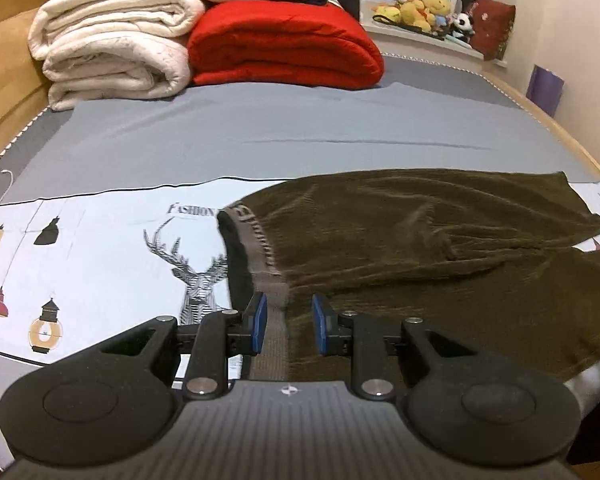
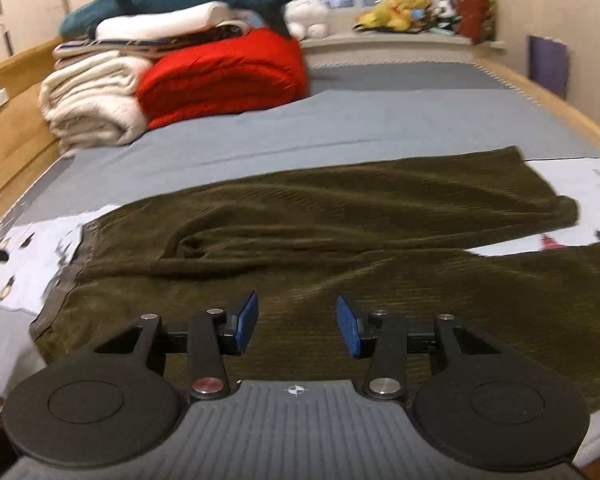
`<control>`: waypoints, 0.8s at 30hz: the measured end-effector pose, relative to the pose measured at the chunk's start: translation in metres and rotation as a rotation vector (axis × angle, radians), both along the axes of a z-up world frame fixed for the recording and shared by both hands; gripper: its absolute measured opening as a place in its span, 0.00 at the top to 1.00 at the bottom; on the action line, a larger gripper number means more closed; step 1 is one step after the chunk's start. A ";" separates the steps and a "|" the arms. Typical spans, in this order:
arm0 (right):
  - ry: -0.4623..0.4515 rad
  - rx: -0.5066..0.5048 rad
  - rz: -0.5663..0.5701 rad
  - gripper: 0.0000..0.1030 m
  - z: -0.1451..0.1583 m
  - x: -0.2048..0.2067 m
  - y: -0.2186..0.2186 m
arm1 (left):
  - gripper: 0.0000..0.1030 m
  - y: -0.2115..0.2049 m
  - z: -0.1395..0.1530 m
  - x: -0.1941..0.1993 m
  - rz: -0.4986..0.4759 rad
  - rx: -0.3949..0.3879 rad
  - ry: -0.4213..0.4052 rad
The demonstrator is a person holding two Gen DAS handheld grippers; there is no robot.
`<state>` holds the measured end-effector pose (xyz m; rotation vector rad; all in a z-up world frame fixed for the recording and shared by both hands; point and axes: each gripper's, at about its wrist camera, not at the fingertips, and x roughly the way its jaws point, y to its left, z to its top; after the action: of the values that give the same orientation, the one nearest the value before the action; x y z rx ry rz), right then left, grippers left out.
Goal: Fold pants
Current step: 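Grasp the waistband with the left gripper and pull it to straighten the pants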
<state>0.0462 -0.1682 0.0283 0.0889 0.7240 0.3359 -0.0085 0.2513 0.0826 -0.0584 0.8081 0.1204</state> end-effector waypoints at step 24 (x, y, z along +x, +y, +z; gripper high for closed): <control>0.224 -0.458 0.373 0.52 -0.077 -0.014 0.144 | 0.29 0.038 -0.103 0.056 0.127 -0.141 0.270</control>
<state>0.0320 -0.0244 -0.0488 -0.4542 1.0255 0.5119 0.0476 0.2891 -0.0202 -0.2305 1.0819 0.1936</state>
